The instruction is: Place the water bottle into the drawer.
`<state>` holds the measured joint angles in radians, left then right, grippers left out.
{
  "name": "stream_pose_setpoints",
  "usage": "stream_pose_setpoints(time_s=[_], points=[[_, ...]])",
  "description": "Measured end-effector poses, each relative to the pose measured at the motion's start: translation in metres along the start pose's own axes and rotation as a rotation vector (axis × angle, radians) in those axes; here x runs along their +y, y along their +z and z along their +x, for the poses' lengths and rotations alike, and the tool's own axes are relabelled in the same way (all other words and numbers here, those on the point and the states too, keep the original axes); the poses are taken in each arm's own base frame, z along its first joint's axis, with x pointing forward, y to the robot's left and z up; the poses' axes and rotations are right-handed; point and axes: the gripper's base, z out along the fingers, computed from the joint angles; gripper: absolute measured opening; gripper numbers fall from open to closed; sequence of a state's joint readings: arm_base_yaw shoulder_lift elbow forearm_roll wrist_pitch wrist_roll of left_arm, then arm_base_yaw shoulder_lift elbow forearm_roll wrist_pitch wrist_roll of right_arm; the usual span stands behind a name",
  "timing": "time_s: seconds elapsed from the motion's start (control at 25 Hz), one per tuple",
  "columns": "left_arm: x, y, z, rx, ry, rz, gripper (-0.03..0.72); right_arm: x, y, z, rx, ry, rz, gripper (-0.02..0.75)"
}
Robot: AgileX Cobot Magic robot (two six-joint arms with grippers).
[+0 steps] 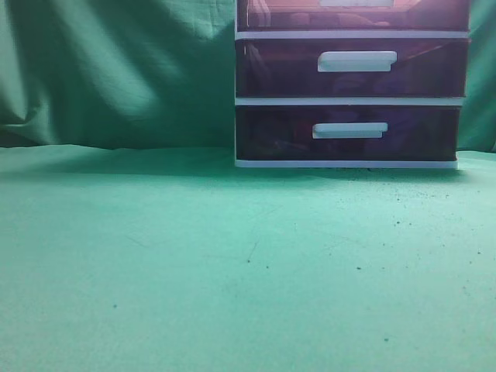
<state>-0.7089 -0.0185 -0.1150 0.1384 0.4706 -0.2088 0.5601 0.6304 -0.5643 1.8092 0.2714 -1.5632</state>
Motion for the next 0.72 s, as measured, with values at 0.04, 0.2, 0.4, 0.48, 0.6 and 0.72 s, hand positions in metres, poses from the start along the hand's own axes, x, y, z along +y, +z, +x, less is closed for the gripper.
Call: stream_pose_setpoints(time_s=[0.04,0.2,0.4,0.48,0.6,0.72], points=[[0.0,0.0,0.0,0.0,0.0,0.0,0.0,-0.002,-0.009,-0.002,-0.037,-0.012,0.033,0.05],[0.0,0.0,0.0,0.0,0.0,0.0,0.0,-0.015,-0.035,-0.007,-0.138,-0.046,0.222,0.05],[0.0,0.0,0.0,0.0,0.0,0.0,0.0,-0.023,-0.047,-0.008,-0.185,-0.063,0.349,0.05],[0.0,0.0,0.0,0.0,0.0,0.0,0.0,-0.021,-0.052,-0.009,-0.197,-0.106,0.357,0.05],[0.0,0.0,0.0,0.0,0.0,0.0,0.0,-0.013,-0.058,-0.007,-0.172,-0.18,0.337,0.05],[0.0,0.0,0.0,0.0,0.0,0.0,0.0,-0.007,-0.064,0.003,-0.073,-0.184,0.345,0.05]])
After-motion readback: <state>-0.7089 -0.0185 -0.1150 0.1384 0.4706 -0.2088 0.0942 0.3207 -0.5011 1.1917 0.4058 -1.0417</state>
